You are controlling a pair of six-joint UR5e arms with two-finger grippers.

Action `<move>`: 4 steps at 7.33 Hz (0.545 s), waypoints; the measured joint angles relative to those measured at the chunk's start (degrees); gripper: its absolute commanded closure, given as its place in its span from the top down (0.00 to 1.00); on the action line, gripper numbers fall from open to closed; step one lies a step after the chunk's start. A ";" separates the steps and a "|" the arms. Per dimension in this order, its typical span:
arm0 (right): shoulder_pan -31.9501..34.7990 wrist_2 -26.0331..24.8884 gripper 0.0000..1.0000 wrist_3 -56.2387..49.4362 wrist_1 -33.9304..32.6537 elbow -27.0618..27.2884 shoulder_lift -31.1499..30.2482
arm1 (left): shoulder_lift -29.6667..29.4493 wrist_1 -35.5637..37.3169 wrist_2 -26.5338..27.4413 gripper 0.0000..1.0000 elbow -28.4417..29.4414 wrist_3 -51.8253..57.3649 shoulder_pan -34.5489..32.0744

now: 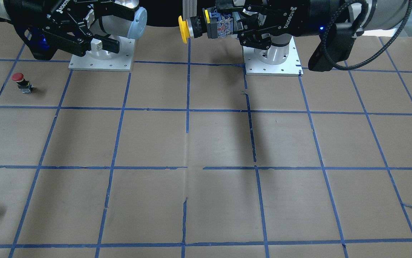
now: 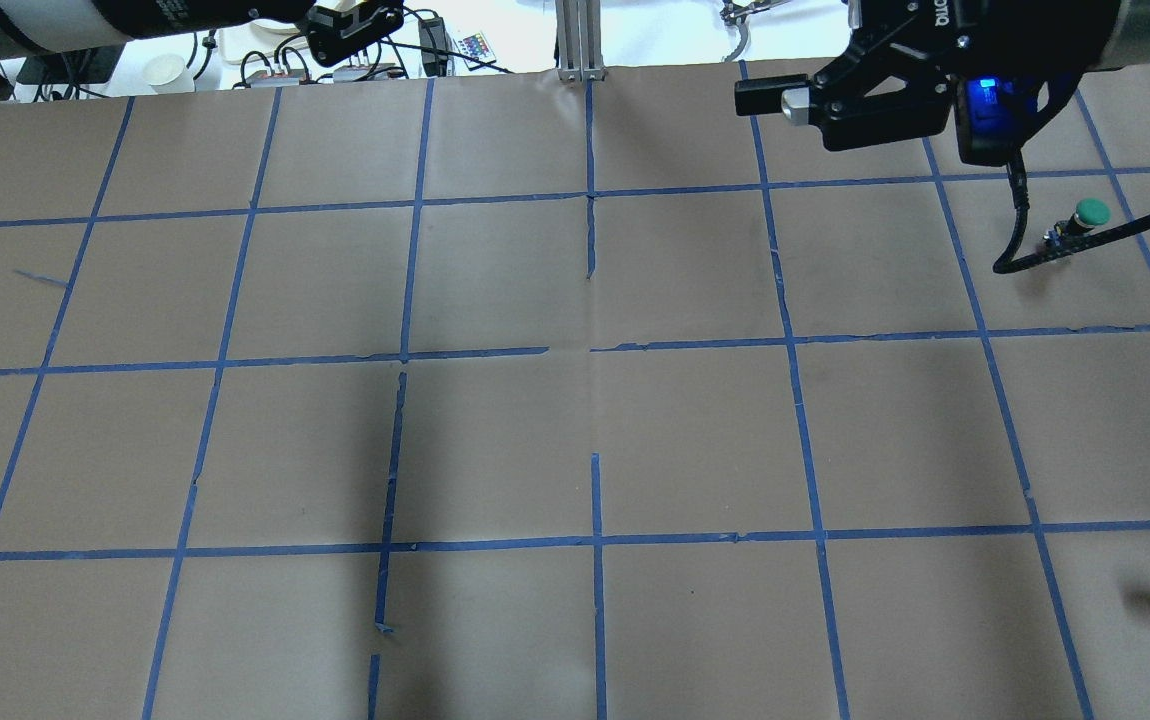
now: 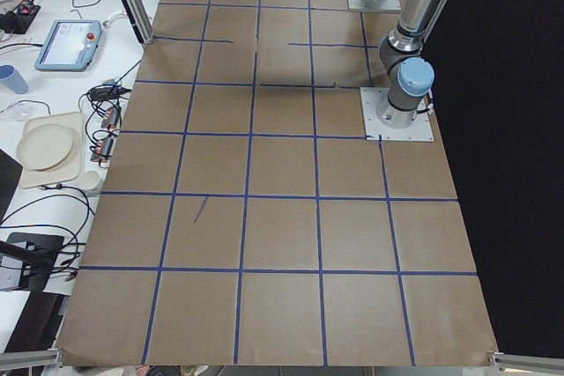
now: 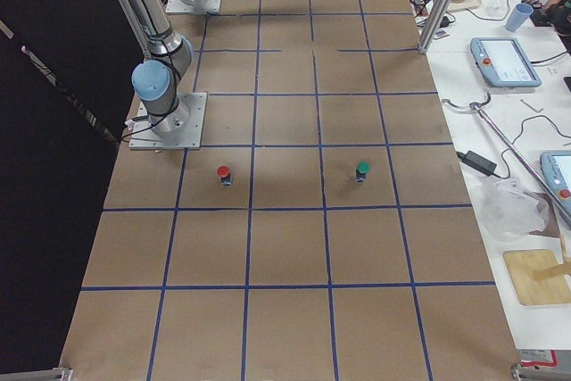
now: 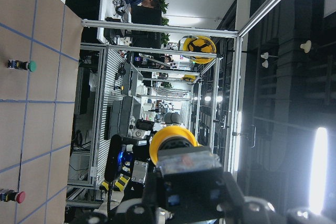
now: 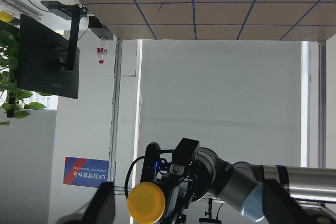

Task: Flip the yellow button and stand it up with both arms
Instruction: 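Grasp the yellow cap with the right gripper beside the left gripper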

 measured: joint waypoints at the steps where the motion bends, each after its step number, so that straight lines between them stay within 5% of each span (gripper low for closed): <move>1: 1.40 1.10 1.00 6.72 -5.98 0.15 0.10 | 0.15 1.66 0.30 0.06 -0.65 -0.93 -0.97; 4: 3.35 2.89 0.99 14.93 -13.42 0.33 0.18 | 1.80 2.59 0.25 0.06 -2.17 0.55 -2.48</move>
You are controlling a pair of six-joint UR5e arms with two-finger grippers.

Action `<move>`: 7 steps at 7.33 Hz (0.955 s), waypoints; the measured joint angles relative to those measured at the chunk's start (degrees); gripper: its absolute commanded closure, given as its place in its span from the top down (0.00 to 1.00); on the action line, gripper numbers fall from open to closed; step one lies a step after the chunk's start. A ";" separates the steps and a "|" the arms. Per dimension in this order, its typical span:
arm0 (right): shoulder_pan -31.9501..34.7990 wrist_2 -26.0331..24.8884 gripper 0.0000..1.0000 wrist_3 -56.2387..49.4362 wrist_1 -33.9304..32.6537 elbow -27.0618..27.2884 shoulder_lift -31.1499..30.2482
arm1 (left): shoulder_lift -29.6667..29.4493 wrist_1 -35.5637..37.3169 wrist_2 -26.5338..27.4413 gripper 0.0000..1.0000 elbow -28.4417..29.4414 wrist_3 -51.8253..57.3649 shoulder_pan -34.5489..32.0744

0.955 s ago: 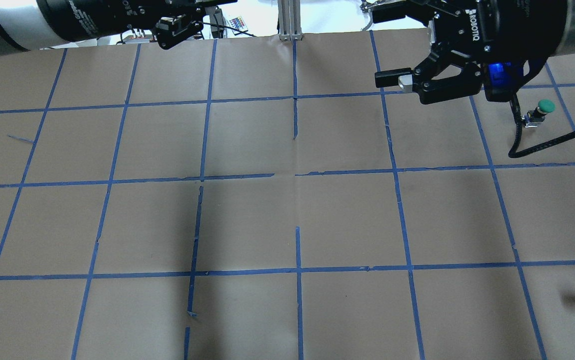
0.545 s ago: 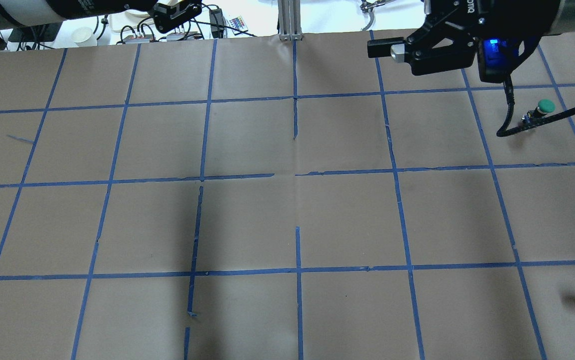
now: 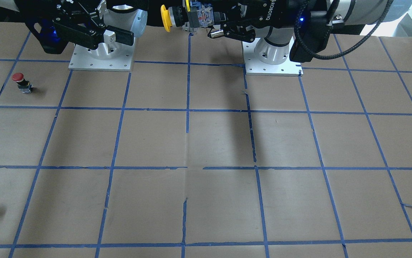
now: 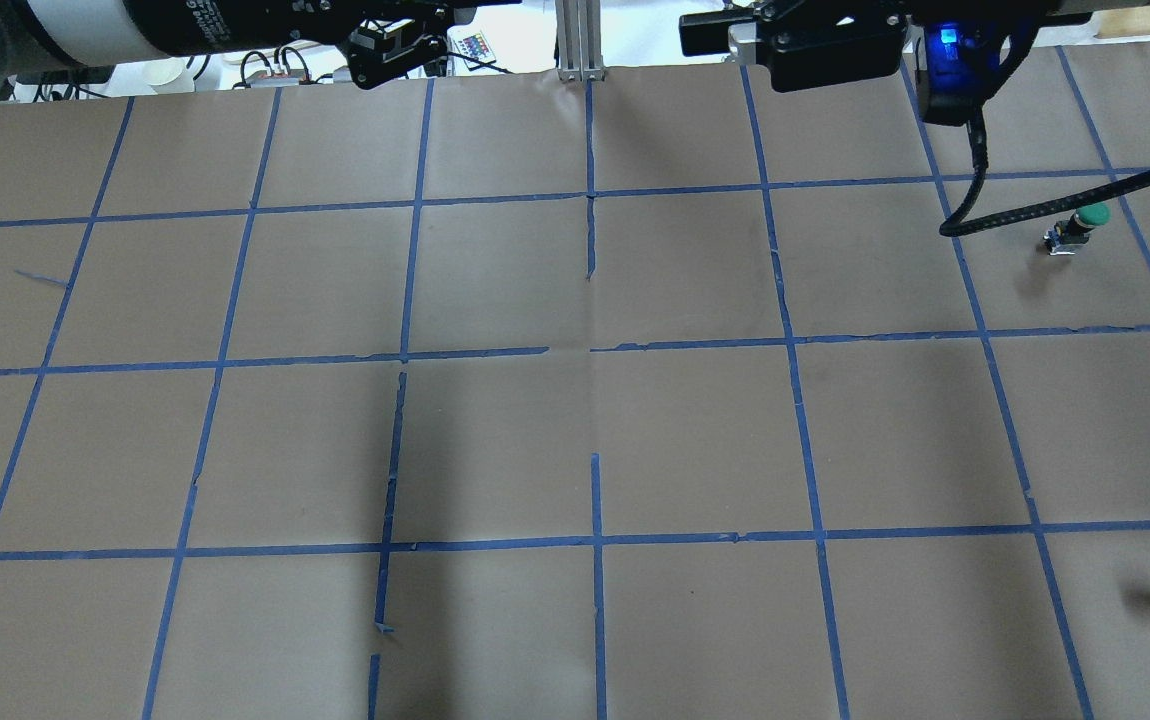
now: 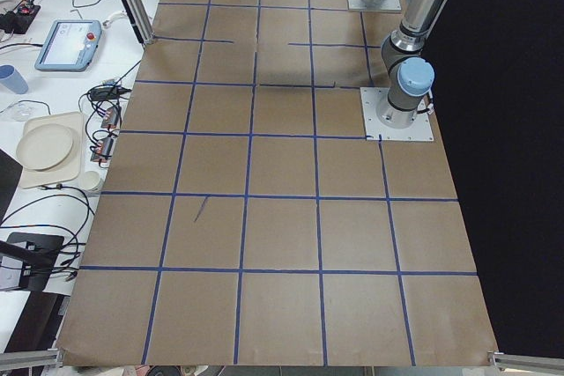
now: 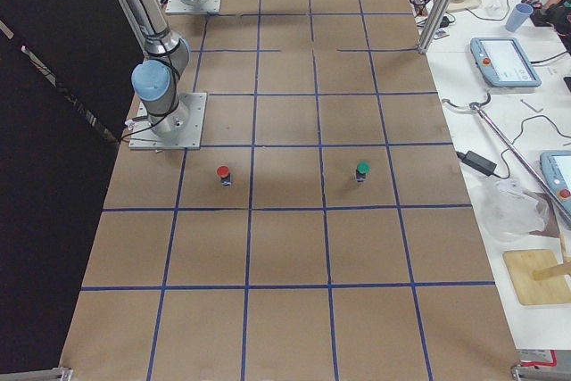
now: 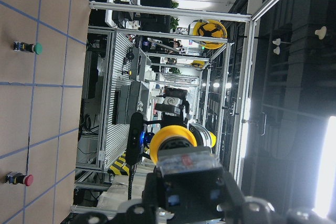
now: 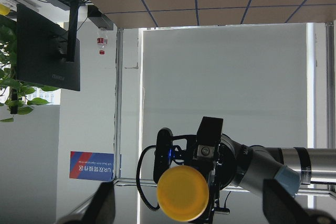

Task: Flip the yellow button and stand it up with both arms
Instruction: 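Grasp the yellow cap with the right gripper beside the left gripper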

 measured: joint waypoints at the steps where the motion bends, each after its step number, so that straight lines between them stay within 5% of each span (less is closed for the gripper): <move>1: 0.29 0.86 0.99 0.59 -0.46 -0.01 0.00 | 0.32 0.33 -0.08 0.06 -0.63 0.50 0.01; 7: 4.16 1.52 0.99 5.06 -4.07 -0.19 -0.13 | 0.64 1.39 -0.68 0.06 -1.26 1.08 -0.05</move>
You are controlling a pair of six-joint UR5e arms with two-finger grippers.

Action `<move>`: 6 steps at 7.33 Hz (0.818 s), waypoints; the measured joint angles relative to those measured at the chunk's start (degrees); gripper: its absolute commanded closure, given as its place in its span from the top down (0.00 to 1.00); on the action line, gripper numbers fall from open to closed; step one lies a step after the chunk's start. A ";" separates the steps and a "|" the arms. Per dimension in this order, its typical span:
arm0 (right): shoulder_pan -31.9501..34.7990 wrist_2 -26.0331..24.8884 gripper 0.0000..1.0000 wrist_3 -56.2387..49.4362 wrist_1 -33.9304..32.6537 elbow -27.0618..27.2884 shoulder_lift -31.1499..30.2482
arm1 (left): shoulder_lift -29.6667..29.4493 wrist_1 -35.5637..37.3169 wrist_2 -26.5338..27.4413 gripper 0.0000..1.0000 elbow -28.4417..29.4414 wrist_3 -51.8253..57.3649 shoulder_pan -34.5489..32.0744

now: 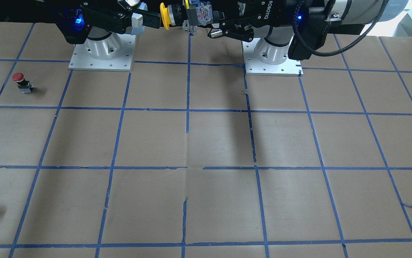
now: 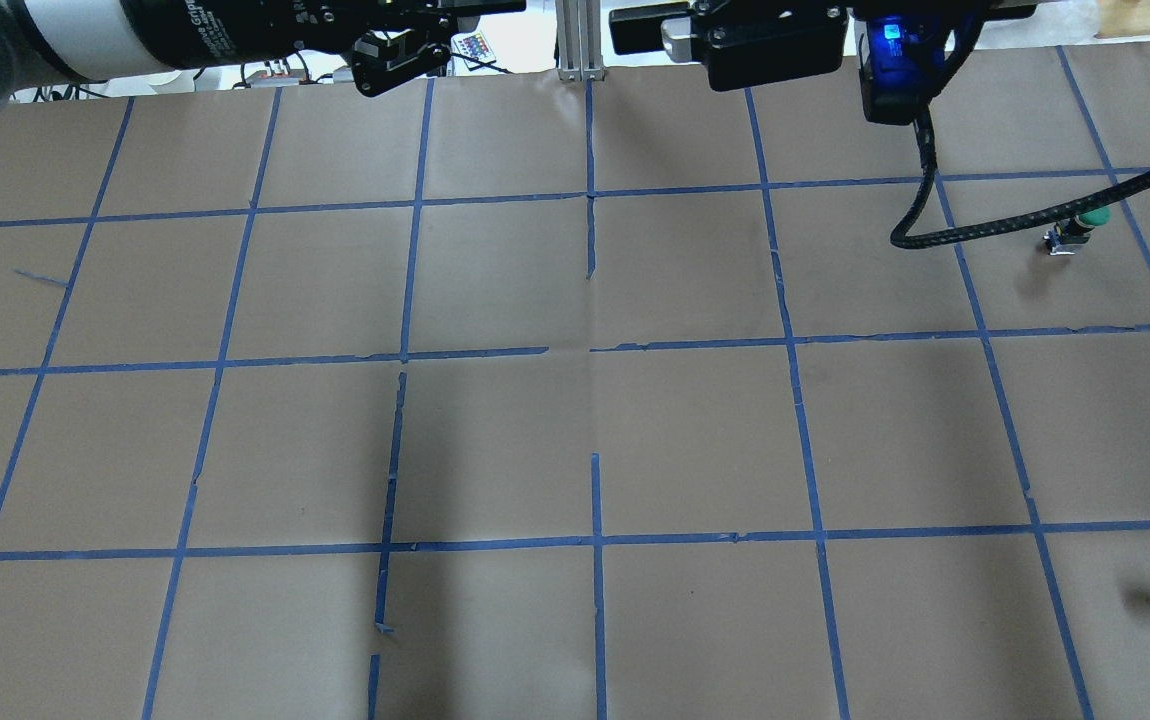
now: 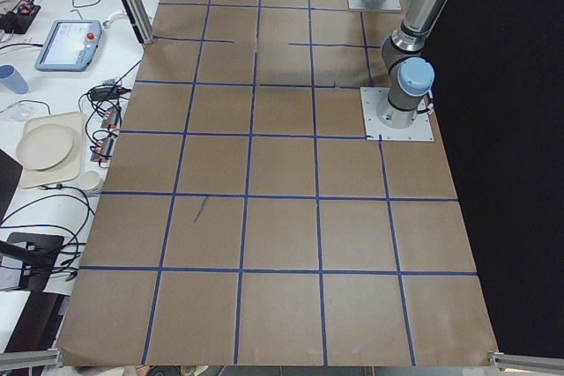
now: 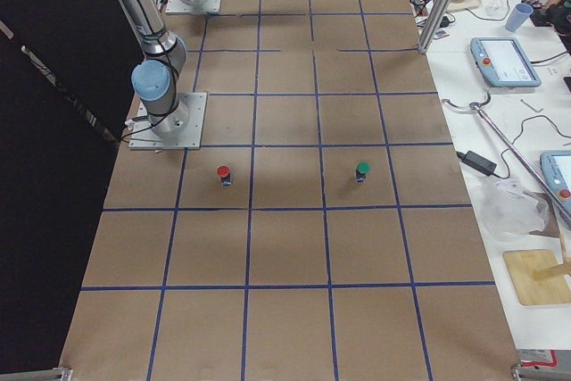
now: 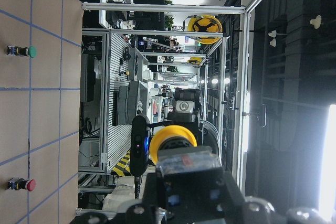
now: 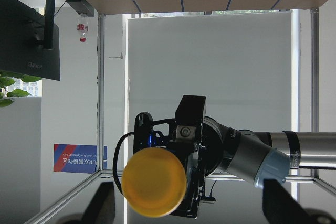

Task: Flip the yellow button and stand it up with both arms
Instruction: 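Grasp the yellow cap with the right gripper beside the left gripper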

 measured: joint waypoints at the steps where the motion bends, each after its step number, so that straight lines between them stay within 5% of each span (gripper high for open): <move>1: 0.08 0.05 0.99 0.43 -0.44 0.15 0.01 | 0.00 0.00 -0.02 0.06 0.00 0.00 0.00; 6: 0.40 2.81 0.99 1.26 -0.99 0.71 1.22 | 0.29 0.09 -0.11 0.06 -0.76 0.47 -0.01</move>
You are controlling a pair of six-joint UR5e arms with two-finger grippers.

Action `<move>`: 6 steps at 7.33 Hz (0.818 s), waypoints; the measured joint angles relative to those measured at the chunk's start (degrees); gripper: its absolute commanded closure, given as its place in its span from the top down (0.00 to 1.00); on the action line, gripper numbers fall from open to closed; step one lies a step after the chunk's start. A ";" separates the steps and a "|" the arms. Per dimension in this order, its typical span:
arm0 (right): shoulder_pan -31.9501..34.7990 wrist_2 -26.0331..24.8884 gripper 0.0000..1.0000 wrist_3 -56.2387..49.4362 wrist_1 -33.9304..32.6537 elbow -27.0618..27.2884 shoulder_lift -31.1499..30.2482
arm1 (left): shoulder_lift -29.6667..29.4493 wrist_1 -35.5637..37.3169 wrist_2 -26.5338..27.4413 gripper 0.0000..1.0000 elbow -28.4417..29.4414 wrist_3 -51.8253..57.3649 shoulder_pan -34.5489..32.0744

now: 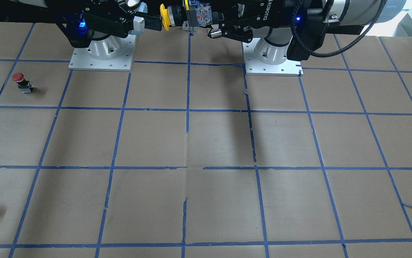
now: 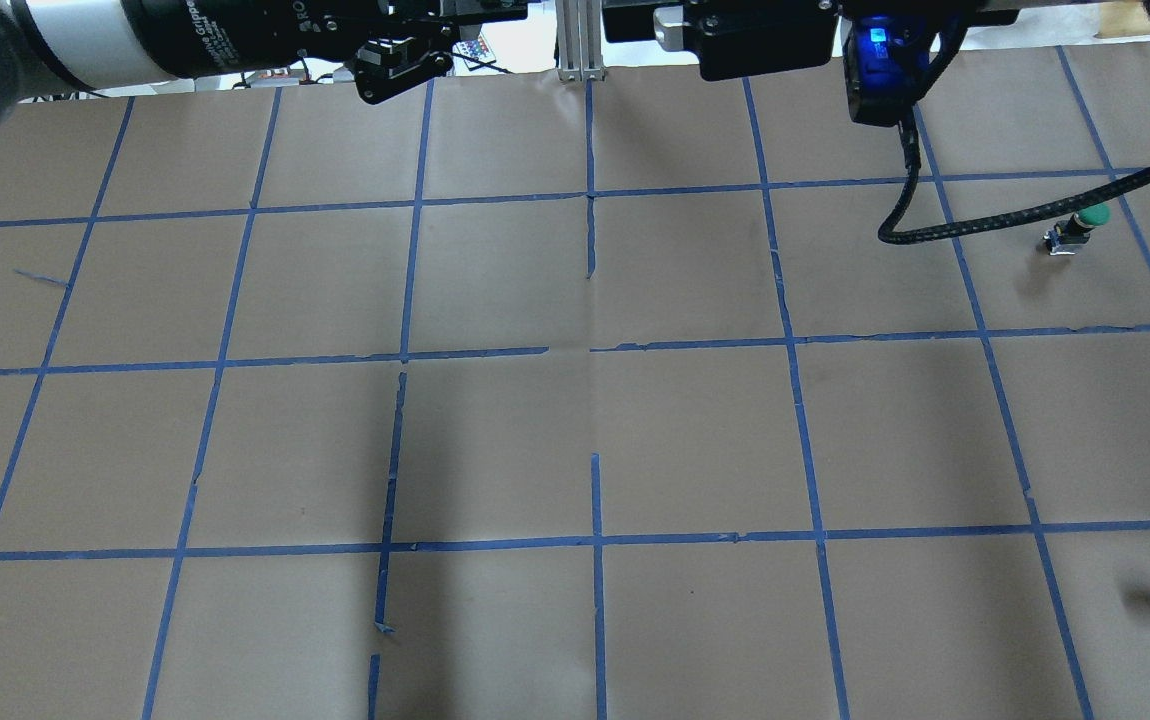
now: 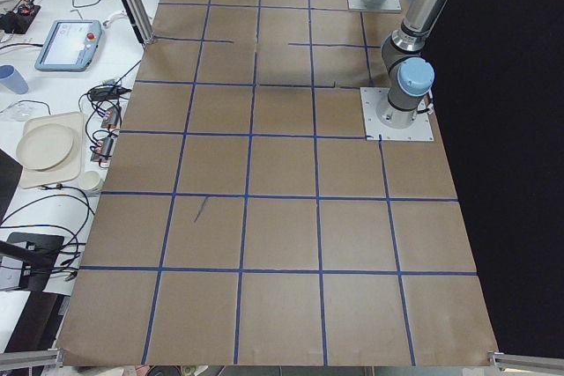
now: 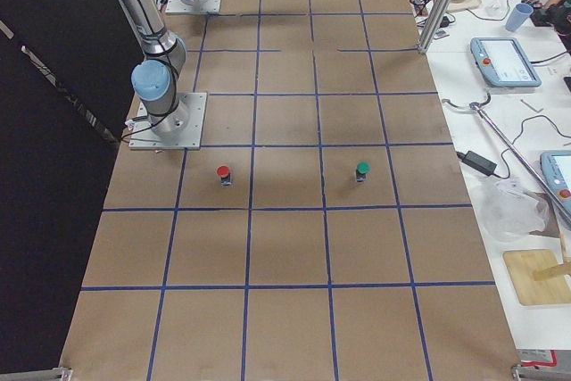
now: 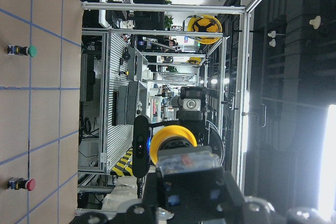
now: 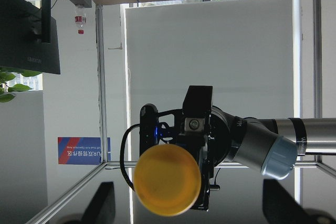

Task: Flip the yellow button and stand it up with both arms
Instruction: 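Grasp the yellow cap with the right gripper beside the left gripper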

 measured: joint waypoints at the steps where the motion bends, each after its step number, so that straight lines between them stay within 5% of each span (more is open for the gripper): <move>1: 0.48 0.29 0.97 -0.03 -0.20 0.02 0.67 | 0.02 0.00 -0.01 0.06 -0.05 0.04 0.01; 4: 1.48 0.38 0.58 0.10 -0.40 -0.01 1.11 | 0.15 0.06 -0.03 0.06 -0.71 0.06 0.01; 5: 1.49 0.34 0.57 0.11 -0.39 0.00 1.15 | 0.21 0.08 -0.07 0.06 -0.78 0.06 0.02; 6: 1.48 0.25 0.38 0.15 -0.37 0.04 1.21 | 0.26 0.06 -0.08 0.06 -0.81 0.06 0.00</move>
